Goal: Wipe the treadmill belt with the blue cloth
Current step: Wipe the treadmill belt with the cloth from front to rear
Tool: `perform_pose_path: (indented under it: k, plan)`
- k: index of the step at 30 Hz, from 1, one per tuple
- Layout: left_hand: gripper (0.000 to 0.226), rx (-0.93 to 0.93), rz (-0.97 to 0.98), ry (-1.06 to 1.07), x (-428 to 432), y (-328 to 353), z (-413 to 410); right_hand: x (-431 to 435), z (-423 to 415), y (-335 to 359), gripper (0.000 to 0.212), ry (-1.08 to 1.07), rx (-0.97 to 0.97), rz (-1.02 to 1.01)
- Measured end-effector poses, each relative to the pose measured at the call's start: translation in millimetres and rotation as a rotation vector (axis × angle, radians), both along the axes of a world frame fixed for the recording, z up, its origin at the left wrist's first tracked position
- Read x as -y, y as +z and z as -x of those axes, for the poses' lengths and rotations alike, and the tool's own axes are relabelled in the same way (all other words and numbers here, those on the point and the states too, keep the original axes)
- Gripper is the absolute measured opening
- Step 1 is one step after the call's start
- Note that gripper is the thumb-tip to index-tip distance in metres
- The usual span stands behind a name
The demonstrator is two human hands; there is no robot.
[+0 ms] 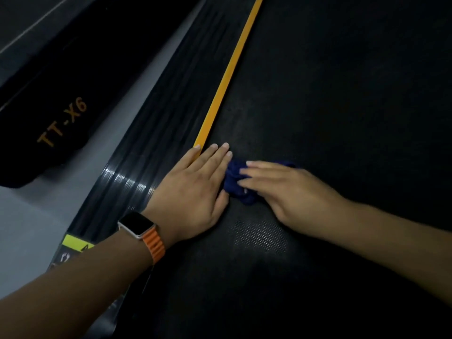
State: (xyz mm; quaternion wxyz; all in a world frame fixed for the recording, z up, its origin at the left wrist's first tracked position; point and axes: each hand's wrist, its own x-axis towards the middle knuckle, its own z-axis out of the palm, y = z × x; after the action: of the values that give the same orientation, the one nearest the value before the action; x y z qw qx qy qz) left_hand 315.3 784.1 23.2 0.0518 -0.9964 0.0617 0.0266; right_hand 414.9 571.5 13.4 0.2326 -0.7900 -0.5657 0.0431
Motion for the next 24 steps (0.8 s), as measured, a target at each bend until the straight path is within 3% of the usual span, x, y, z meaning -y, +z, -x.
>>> perform_pose_path:
  k: [3, 6, 9, 11, 15, 17, 19, 22, 24]
  plan:
    - [0.073, 0.022, 0.063, 0.012, -2, 1, -1, -20, -43, 8, 0.035, -0.042, 0.026, -0.015]
    - [0.075, 0.095, 0.265, 0.094, -7, 1, -1, -66, -116, 12, 0.035, -0.335, 0.041, -0.025]
    - [0.079, 0.078, 0.480, 0.165, -31, 9, -3, -95, -129, 8, 0.038, -0.527, 0.047, -0.026]
    - [0.076, 0.039, 0.421, 0.097, -50, 12, -4, -89, -101, 8, 0.035, -0.445, 0.087, 0.005]
    - [0.073, 0.030, 0.338, 0.007, -62, 8, -5, -54, -12, 1, 0.038, -0.003, 0.018, -0.055]
    - [0.073, 0.026, 0.321, -0.032, -61, 6, -5, -53, -24, 3, 0.041, 0.116, 0.028, -0.008]
    - [0.073, 0.019, 0.307, -0.043, -64, 6, -6, -72, -71, 7, 0.039, -0.004, 0.072, -0.033]
    - [0.073, 0.019, 0.310, -0.030, -63, 6, -5, -102, -160, 17, 0.038, -0.405, 0.077, 0.030]
    - [0.074, 0.017, 0.323, -0.021, -62, 6, -6, -119, -170, 15, 0.039, -0.558, 0.045, -0.005]
